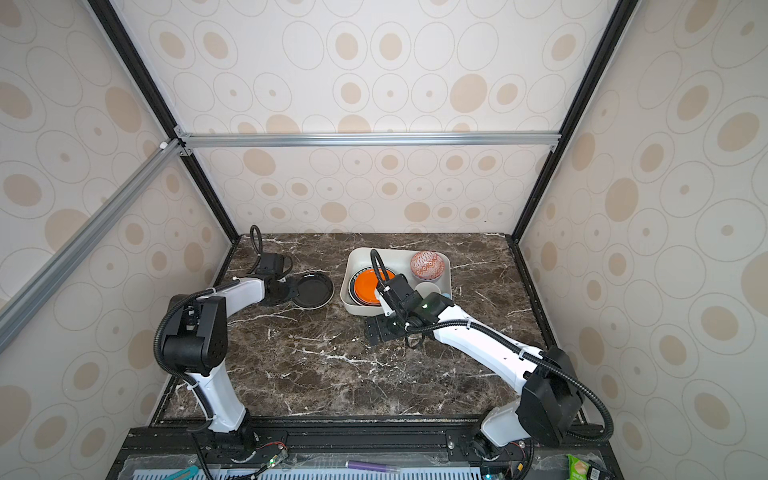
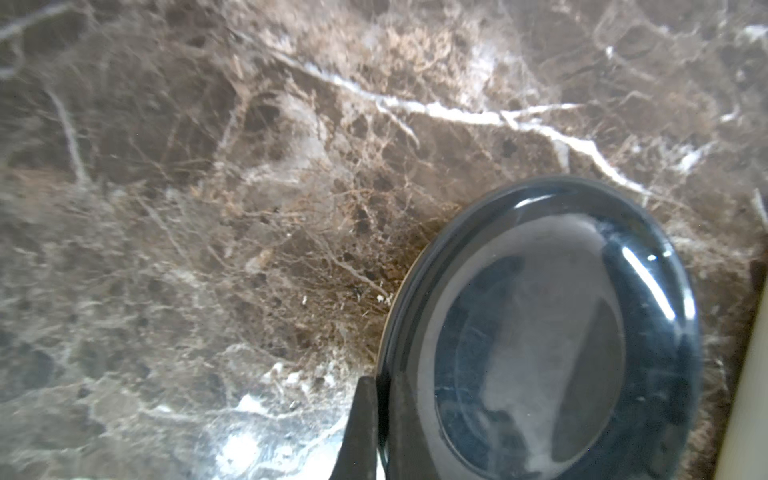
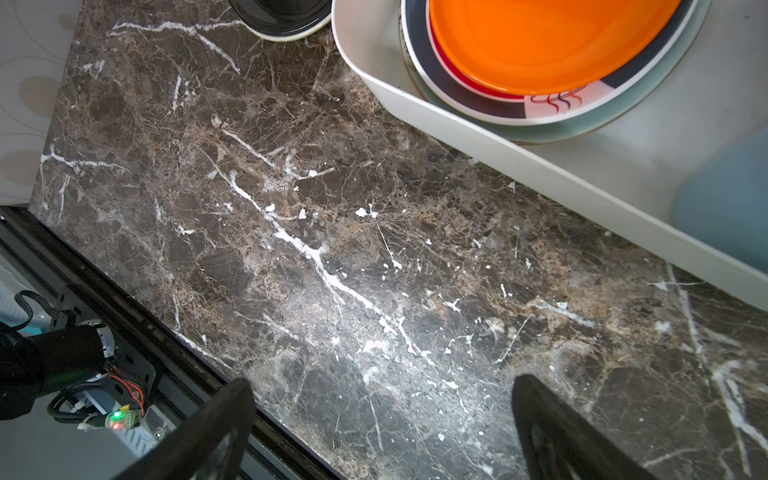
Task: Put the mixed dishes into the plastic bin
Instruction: 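Lift the dark navy plate off the cream plate with the left gripper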
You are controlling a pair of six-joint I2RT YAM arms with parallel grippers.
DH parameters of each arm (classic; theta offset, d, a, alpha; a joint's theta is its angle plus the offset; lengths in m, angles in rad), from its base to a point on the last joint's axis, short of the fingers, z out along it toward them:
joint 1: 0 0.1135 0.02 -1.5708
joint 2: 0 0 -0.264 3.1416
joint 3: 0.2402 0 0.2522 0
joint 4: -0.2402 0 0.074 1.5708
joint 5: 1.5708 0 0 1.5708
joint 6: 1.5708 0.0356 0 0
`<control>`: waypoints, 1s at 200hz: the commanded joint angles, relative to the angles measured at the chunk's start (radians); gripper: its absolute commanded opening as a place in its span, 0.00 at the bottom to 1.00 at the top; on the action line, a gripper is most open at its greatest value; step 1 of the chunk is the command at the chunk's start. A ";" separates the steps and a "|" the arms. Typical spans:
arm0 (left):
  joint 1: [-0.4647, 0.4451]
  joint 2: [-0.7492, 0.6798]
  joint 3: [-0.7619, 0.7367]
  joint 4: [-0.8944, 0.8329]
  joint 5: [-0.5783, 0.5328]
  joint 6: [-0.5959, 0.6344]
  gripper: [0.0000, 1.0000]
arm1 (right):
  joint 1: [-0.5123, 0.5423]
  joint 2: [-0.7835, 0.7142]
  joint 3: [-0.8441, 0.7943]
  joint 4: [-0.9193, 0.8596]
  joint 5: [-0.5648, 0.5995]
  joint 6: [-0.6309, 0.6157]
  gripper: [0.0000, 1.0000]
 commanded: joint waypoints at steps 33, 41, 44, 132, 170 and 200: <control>-0.008 -0.023 -0.024 -0.069 -0.010 0.043 0.00 | 0.000 -0.023 -0.009 -0.006 -0.016 0.040 1.00; -0.007 -0.031 -0.026 -0.068 -0.002 0.042 0.00 | 0.001 -0.023 -0.008 -0.004 -0.019 0.044 1.00; -0.007 -0.034 -0.026 -0.067 -0.001 0.042 0.00 | 0.001 -0.022 -0.006 -0.006 -0.019 0.044 1.00; -0.007 -0.195 0.057 -0.153 0.068 0.065 0.00 | 0.003 0.006 0.024 -0.002 -0.029 0.048 1.00; -0.006 -0.228 0.104 -0.176 0.087 0.062 0.00 | 0.003 -0.002 0.016 -0.001 -0.026 0.051 1.00; -0.007 -0.238 0.121 -0.182 0.113 0.053 0.00 | 0.002 -0.011 0.011 -0.005 -0.021 0.051 1.00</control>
